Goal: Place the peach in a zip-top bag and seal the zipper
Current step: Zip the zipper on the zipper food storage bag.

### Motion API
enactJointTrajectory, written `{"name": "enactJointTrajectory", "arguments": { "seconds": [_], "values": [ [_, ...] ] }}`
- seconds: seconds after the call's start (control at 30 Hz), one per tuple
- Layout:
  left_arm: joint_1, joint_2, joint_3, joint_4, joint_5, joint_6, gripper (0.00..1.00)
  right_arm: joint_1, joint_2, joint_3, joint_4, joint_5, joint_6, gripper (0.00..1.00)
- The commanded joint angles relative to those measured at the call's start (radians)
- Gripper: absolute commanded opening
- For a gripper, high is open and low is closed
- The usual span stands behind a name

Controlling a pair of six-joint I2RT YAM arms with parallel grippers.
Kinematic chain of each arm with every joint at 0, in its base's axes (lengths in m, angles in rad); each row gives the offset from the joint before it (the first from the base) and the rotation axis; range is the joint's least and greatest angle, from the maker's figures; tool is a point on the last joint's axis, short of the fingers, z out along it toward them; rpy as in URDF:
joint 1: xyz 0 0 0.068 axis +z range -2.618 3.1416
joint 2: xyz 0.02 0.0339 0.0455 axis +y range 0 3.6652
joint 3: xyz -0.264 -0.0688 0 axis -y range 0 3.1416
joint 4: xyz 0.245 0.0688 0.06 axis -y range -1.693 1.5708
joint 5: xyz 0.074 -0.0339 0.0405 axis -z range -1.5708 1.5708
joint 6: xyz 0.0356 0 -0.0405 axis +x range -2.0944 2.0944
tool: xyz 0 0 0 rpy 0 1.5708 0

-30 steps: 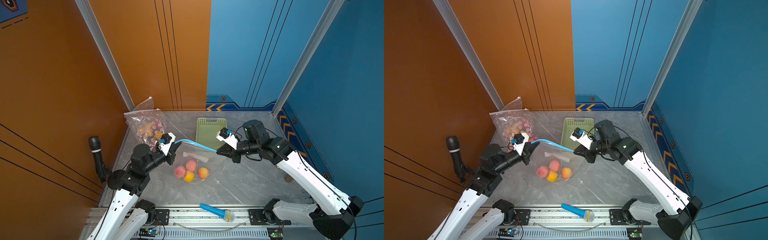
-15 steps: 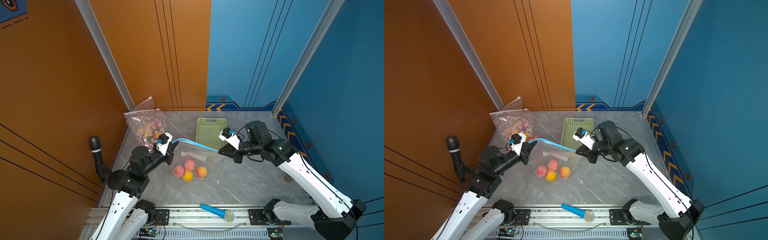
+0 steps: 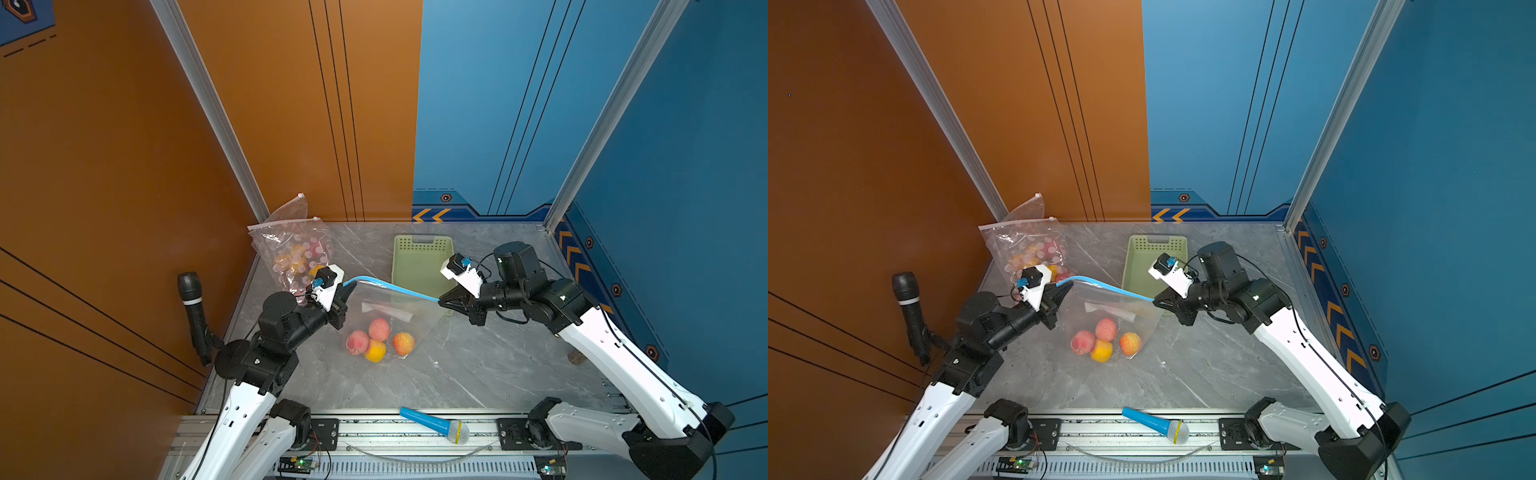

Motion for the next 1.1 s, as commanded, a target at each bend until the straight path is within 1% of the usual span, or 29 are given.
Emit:
{"name": "enactJointTrajectory", "arguments": {
  "seconds": [0.0, 0.43, 0.63, 0.83, 0.97, 1.0, 1.03, 1.07],
  "values": [
    [0.027, -0.020, -0.015, 0.015, -0.055, 0.001, 0.00, -0.019, -0.030, -0.016, -0.021, 0.022, 0.010, 0.00],
    [0.030, -0.026, -0.015, -0.001, -0.046, 0.019, 0.00, -0.025, -0.029, -0.035, 0.003, 0.009, 0.023, 0.00],
    [0.036, -0.030, -0.015, -0.008, -0.075, 0.019, 0.00, -0.034, -0.034, -0.044, 0.008, 0.018, 0.024, 0.00],
    [0.045, -0.027, -0.015, -0.003, -0.078, 0.016, 0.00, -0.053, -0.034, -0.054, 0.023, 0.004, 0.039, 0.00],
    [0.045, -0.020, -0.007, -0.010, -0.053, 0.011, 0.00, -0.053, -0.031, -0.048, 0.044, -0.030, 0.058, 0.01],
    [0.045, -0.017, -0.005, -0.010, -0.050, 0.006, 0.00, -0.051, -0.032, -0.048, 0.053, -0.035, 0.065, 0.03],
    [0.045, -0.014, -0.001, -0.011, -0.052, 0.000, 0.00, -0.051, -0.033, -0.047, 0.060, -0.036, 0.070, 0.06],
    [0.045, -0.011, 0.010, -0.019, -0.057, -0.010, 0.00, -0.050, -0.036, -0.046, 0.071, -0.030, 0.085, 0.22]
  ]
}}
